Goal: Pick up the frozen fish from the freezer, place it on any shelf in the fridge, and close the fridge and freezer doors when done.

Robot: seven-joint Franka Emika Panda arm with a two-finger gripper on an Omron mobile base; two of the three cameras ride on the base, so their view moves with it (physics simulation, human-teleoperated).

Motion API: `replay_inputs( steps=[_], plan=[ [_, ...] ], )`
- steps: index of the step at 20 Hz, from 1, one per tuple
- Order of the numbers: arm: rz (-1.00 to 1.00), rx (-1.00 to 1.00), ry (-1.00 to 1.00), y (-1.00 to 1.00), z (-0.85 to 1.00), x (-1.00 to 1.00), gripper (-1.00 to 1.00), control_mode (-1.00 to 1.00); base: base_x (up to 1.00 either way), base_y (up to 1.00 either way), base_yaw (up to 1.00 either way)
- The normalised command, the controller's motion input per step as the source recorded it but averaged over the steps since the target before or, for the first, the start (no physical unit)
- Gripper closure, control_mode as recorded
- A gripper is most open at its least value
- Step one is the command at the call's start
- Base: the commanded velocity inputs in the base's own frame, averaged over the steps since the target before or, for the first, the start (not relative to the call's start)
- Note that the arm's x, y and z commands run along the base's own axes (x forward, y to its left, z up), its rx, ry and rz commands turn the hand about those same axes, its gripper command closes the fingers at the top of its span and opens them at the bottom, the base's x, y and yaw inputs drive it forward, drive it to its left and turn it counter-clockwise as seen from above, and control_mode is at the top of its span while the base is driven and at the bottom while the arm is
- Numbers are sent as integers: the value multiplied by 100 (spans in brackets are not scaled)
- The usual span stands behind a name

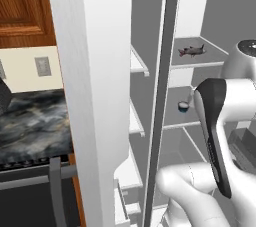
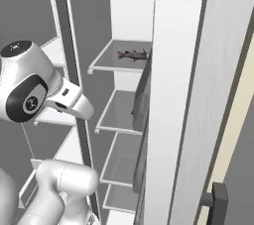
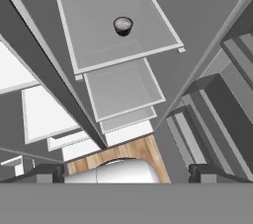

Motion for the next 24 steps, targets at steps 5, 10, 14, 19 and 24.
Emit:
replay_inputs(
  steps=[5, 10, 14, 19, 24],
  plan=[
    [0, 0, 0, 0, 0, 0, -100, 100, -34, -5, 2],
    [0, 0, 0, 0, 0, 0, -100, 100, -51, 0, 0],
    [0, 0, 0, 0, 0, 0, -100, 100, -64, 0, 0],
    [0, 0, 0, 0, 0, 0, -100, 100, -67, 0, 0],
    [0, 0, 0, 0, 0, 0, -100, 100, -61, 0, 0]
  ],
)
